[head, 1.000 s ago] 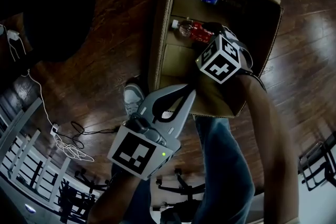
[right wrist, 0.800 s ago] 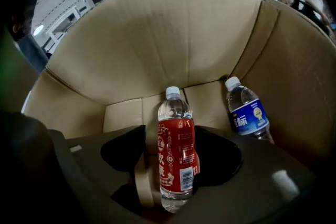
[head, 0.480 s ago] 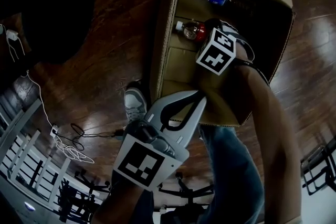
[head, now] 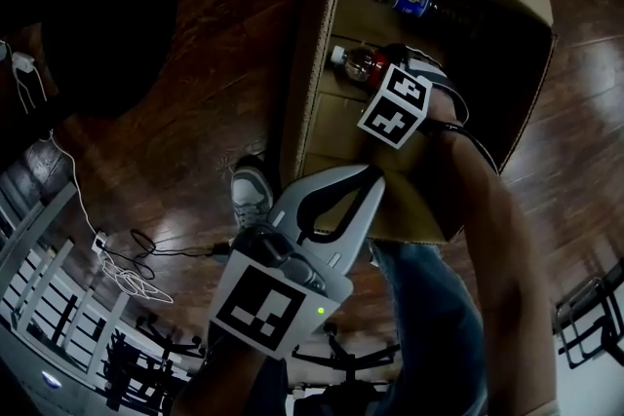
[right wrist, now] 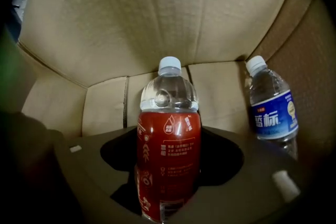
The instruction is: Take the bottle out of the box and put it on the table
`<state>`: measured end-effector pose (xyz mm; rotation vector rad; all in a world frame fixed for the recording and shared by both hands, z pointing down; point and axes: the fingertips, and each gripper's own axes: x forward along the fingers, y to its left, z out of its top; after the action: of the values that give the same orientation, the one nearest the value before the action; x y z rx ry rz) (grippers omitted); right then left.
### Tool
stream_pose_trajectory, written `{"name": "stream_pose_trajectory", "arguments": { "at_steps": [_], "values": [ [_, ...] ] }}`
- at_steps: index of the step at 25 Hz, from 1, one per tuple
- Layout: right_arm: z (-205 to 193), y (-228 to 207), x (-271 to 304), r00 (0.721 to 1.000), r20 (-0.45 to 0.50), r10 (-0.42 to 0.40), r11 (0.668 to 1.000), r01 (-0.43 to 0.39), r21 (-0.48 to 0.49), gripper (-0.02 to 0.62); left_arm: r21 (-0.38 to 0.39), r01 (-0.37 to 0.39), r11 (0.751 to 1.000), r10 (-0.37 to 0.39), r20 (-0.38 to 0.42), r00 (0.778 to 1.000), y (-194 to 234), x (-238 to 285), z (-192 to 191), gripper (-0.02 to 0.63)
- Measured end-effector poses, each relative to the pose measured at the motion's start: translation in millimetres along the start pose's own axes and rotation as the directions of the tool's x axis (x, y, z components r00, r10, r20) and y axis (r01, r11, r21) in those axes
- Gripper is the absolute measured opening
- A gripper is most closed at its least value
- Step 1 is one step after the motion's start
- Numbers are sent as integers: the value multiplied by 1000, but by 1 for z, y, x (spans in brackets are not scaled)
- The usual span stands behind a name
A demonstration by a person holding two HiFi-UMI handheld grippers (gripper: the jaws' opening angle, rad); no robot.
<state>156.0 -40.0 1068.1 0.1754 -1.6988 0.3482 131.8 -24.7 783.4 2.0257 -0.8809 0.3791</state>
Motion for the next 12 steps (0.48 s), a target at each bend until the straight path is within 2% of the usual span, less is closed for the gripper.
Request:
{"name": "stream_pose_trajectory", "arguments": {
  "at_steps": [3, 7, 12],
  "values": [
    [0, 0, -6, 1000, 27, -8, 1000, 8, 21, 296, -10, -10, 1000, 10, -4, 1000, 0, -1, 0, 0],
    [6, 0, -27, 989, 148, -20, 989, -3, 151, 295, -16, -31, 999, 31, -20, 999, 3, -7, -8, 0],
    [-1, 4, -63, 976, 211, -51, 966, -5, 257, 295, -27, -53, 998, 52, -25, 998, -8, -21, -8, 0]
  ]
}}
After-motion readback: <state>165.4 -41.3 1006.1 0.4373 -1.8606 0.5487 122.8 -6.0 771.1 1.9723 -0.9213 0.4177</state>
